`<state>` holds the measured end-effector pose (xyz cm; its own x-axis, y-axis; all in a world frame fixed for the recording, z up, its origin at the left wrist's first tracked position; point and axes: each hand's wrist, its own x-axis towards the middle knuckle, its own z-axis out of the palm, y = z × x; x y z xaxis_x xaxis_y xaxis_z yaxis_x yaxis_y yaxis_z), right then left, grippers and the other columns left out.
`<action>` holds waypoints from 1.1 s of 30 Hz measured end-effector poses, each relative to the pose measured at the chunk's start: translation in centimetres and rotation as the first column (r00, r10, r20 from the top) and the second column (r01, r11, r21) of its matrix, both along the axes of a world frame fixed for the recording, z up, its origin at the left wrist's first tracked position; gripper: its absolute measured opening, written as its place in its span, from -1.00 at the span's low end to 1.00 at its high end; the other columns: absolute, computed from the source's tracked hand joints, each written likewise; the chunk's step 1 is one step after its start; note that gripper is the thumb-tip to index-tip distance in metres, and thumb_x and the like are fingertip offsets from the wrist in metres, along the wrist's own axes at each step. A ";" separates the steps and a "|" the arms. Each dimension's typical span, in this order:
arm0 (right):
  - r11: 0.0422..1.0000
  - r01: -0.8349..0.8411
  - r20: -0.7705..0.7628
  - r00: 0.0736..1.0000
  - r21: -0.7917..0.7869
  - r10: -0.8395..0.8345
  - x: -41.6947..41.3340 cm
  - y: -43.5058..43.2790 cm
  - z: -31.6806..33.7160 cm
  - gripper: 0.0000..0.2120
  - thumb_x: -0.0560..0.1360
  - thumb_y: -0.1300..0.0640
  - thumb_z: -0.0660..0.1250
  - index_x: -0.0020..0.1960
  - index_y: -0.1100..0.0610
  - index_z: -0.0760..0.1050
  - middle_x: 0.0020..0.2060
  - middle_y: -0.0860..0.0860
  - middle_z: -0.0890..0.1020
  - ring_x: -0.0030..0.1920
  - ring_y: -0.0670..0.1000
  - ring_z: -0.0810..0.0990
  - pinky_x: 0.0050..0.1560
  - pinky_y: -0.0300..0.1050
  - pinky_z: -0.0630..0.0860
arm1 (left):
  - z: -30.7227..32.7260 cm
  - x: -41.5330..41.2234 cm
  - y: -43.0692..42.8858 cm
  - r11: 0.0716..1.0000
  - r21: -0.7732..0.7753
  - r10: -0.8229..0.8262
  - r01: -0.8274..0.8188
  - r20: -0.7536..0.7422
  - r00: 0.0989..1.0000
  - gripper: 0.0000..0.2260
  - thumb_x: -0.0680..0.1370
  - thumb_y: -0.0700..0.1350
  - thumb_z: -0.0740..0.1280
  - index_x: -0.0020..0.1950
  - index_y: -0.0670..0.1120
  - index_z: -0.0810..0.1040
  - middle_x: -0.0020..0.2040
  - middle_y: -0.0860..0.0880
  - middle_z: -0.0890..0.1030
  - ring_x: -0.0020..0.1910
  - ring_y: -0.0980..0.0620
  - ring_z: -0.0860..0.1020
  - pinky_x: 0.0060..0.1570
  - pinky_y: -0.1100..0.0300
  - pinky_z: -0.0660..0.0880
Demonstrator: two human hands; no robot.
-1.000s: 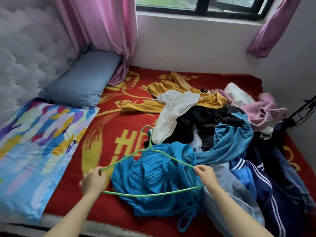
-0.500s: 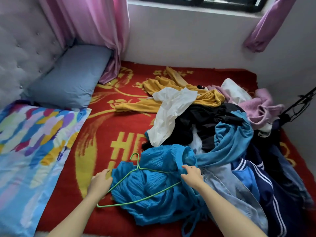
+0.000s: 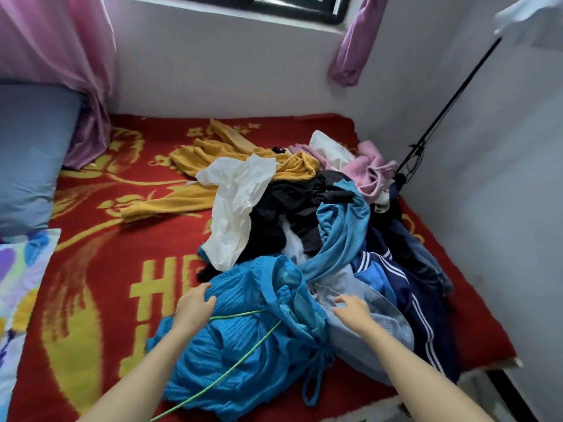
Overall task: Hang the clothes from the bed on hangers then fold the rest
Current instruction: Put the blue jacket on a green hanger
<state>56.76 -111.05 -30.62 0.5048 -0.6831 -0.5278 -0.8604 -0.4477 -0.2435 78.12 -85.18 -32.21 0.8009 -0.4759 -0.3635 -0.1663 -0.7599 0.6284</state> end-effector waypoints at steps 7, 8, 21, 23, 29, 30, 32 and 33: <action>0.995 0.098 0.020 0.995 0.008 -0.098 -2.5 -3.0 0.1 -0.61 0.56 0.08 0.16 0.38 0.06 0.36 0.36 0.12 0.38 0.39 0.16 0.25 0.30 -0.07 0.24 | 1.6 -1.4 -6.9 0.985 -0.053 -0.160 0.165 0.077 0.984 -0.61 0.60 -0.12 0.21 0.42 -0.13 0.35 0.36 -0.13 0.42 0.35 -0.12 0.35 0.24 0.00 0.37; 0.994 0.110 0.029 0.994 0.006 -0.110 -2.6 -4.2 0.0 -0.60 0.56 0.07 0.17 0.39 0.07 0.35 0.37 0.12 0.37 0.39 0.16 0.25 0.32 -0.05 0.24 | 1.7 -1.8 -8.0 0.982 -0.048 -0.176 0.181 0.092 0.980 -0.61 0.60 -0.11 0.21 0.43 -0.13 0.34 0.36 -0.12 0.42 0.37 -0.10 0.32 0.26 0.01 0.35; 0.964 0.244 0.031 0.968 0.103 -0.248 -5.3 -19.7 -6.1 -0.45 0.50 -0.06 0.29 0.39 0.16 0.29 0.31 0.21 0.39 0.32 0.23 0.34 0.22 0.02 0.34 | -2.3 -9.5 -16.7 0.997 0.077 -0.021 0.020 0.012 1.000 -0.62 0.59 -0.11 0.23 0.41 -0.10 0.36 0.35 -0.09 0.42 0.31 -0.11 0.35 0.29 0.02 0.33; 0.948 0.297 0.032 0.953 0.118 -0.302 -5.2 -21.2 -7.3 -0.38 0.50 -0.05 0.31 0.44 0.19 0.20 0.35 0.22 0.34 0.33 0.25 0.32 0.22 0.05 0.34 | -2.8 -10.6 -16.6 0.996 0.092 0.012 -0.012 0.007 1.000 -0.62 0.59 -0.12 0.25 0.40 -0.10 0.37 0.36 -0.08 0.42 0.35 -0.09 0.31 0.32 0.03 0.29; 0.937 0.319 0.037 0.944 0.143 -0.327 -3.7 -23.2 -9.4 -0.23 0.49 -0.05 0.36 0.51 0.18 0.03 0.41 0.23 0.25 0.35 0.29 0.31 0.23 0.13 0.34 | -2.9 -11.0 -14.4 0.968 0.207 0.137 -0.140 0.028 0.990 -0.62 0.58 -0.15 0.26 0.39 -0.13 0.38 0.36 -0.12 0.42 0.38 -0.10 0.30 0.33 0.03 0.25; 0.938 0.312 0.025 0.947 0.148 -0.319 -3.5 -23.3 -9.7 -0.24 0.49 -0.04 0.36 0.50 0.19 0.04 0.39 0.24 0.27 0.33 0.29 0.34 0.21 0.12 0.36 | -2.9 -11.0 -14.1 0.963 0.217 0.157 -0.158 0.023 0.987 -0.62 0.58 -0.14 0.26 0.40 -0.13 0.38 0.37 -0.12 0.42 0.38 -0.11 0.30 0.34 0.01 0.26; 0.938 0.306 0.006 0.950 0.159 -0.311 -3.5 -23.4 -10.2 -0.26 0.49 0.00 0.37 0.49 0.21 0.06 0.38 0.24 0.28 0.30 0.29 0.39 0.16 0.08 0.40 | -3.0 -11.1 -14.0 0.957 0.223 0.188 -0.187 0.020 0.982 -0.62 0.58 -0.13 0.26 0.40 -0.12 0.37 0.37 -0.11 0.42 0.39 -0.11 0.30 0.34 -0.01 0.27; 0.943 0.296 -0.005 0.954 0.155 -0.299 -3.5 -23.5 -10.4 -0.28 0.49 0.02 0.37 0.49 0.21 0.08 0.37 0.23 0.30 0.29 0.28 0.40 0.14 0.06 0.40 | -3.0 -11.1 -14.1 0.955 0.223 0.197 -0.197 0.020 0.980 -0.62 0.58 -0.12 0.26 0.40 -0.11 0.37 0.37 -0.11 0.42 0.39 -0.10 0.30 0.33 0.00 0.27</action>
<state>53.21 -134.55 -41.07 0.3017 -0.7158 -0.6298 -0.9434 -0.1287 -0.3057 67.01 -99.23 -35.26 0.8696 -0.2158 -0.4441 0.0017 -0.8982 0.4396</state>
